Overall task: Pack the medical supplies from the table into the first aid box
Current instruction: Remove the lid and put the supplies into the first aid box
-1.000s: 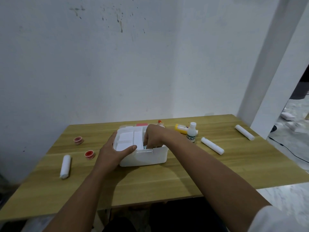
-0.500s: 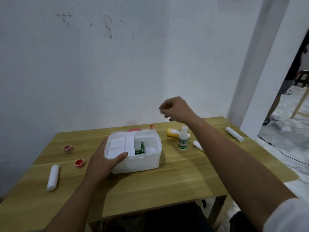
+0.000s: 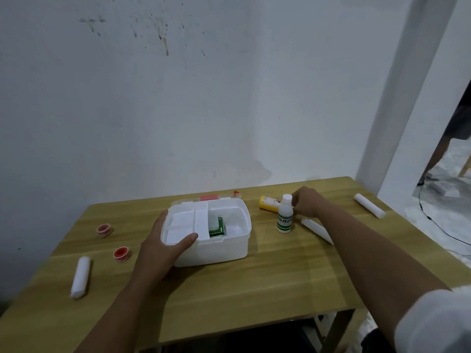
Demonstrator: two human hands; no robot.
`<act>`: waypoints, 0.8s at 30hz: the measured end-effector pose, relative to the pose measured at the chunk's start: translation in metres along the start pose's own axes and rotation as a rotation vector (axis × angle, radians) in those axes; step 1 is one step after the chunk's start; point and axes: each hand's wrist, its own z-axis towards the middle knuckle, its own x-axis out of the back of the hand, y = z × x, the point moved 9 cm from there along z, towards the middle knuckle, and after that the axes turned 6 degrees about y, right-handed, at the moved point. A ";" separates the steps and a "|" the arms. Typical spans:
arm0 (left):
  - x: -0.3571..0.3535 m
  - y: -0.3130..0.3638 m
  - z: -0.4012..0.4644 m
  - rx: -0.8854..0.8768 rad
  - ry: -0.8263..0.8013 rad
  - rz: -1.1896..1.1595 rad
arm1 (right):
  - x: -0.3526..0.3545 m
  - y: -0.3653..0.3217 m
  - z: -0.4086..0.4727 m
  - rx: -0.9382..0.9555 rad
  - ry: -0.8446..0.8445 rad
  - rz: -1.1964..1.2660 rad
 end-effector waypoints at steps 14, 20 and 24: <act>-0.002 0.005 -0.001 0.007 -0.028 -0.023 | 0.119 -0.052 -0.007 0.186 0.350 0.325; -0.001 0.000 0.002 0.004 -0.043 -0.023 | 0.126 -0.140 -0.035 0.329 0.202 0.393; 0.000 0.000 0.003 0.003 -0.043 -0.027 | 0.082 -0.183 -0.049 0.396 0.042 0.295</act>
